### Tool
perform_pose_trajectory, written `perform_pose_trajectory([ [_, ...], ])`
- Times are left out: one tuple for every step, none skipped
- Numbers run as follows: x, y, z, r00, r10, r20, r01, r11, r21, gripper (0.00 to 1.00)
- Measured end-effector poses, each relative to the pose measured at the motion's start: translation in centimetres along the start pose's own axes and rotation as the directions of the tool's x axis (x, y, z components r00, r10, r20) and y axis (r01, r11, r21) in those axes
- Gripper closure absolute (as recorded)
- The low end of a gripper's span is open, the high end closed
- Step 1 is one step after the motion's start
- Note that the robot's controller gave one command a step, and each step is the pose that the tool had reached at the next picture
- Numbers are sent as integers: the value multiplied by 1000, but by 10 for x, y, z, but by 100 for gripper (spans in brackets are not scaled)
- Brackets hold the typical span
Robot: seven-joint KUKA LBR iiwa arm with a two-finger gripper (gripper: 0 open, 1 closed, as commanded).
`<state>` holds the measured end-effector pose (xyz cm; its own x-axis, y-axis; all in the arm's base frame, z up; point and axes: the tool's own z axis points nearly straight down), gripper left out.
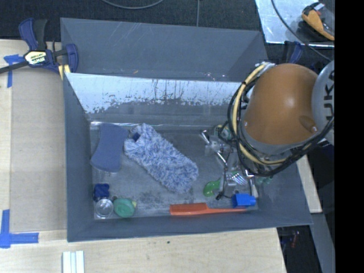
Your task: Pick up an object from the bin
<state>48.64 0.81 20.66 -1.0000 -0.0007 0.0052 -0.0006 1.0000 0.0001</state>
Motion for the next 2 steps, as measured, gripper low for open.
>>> perform_pose_trajectory([
  [-2, 0, -3, 1000, 1, 8, -1, 1000, 0, 0],
  [-64, 30, 127, 980, 198, 11, -198, 980, -3, 0],
])
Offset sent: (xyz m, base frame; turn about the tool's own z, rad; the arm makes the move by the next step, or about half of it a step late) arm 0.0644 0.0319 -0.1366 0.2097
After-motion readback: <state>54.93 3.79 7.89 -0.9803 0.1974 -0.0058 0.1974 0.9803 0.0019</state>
